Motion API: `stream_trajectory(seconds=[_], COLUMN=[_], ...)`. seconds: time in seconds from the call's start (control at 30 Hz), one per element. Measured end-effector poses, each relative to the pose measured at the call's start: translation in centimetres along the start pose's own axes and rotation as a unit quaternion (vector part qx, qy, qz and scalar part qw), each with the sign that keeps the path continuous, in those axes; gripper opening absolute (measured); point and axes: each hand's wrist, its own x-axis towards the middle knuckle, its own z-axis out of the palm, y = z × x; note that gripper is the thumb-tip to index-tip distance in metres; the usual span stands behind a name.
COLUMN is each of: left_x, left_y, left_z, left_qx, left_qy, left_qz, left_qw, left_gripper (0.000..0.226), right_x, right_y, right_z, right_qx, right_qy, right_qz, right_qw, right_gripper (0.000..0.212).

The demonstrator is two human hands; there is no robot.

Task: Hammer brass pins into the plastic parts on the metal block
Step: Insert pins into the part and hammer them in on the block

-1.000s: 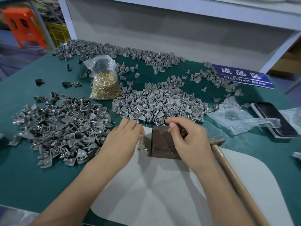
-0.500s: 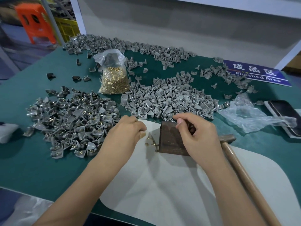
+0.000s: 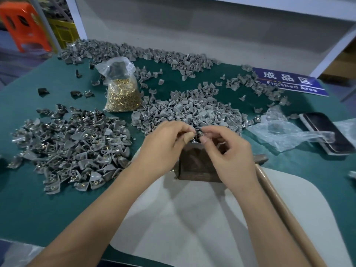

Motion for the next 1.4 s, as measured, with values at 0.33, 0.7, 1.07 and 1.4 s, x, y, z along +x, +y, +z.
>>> stream_trajectory(seconds=[0.33,0.7,1.07,1.4], left_x=[3.7,3.5,3.5,3.0], left_y=[0.9,-0.2,-4.4,-3.8], left_z=[1.4,1.5,0.0,1.8], left_qx=[-0.180,-0.252,0.080,0.231], left_qy=[-0.081,-0.083,0.031,0.008], left_qz=[0.033,0.033,0.071,0.032], left_qw=[0.980,0.964,0.994,0.972], left_gripper=[0.014,0.016,0.027,0.053], right_x=[0.6,0.8,0.5,0.3], right_y=[0.8,0.5,1.2,1.0], right_z=[-1.0,-0.8,-1.0,-0.5], right_qx=[0.044,-0.005,-0.060,-0.044], right_qy=[0.081,0.094,0.112,0.083], right_qz=[0.012,-0.047,0.056,0.045], right_qw=[0.996,0.994,0.990,0.995], right_gripper=[0.016,0.019,0.017,0.021])
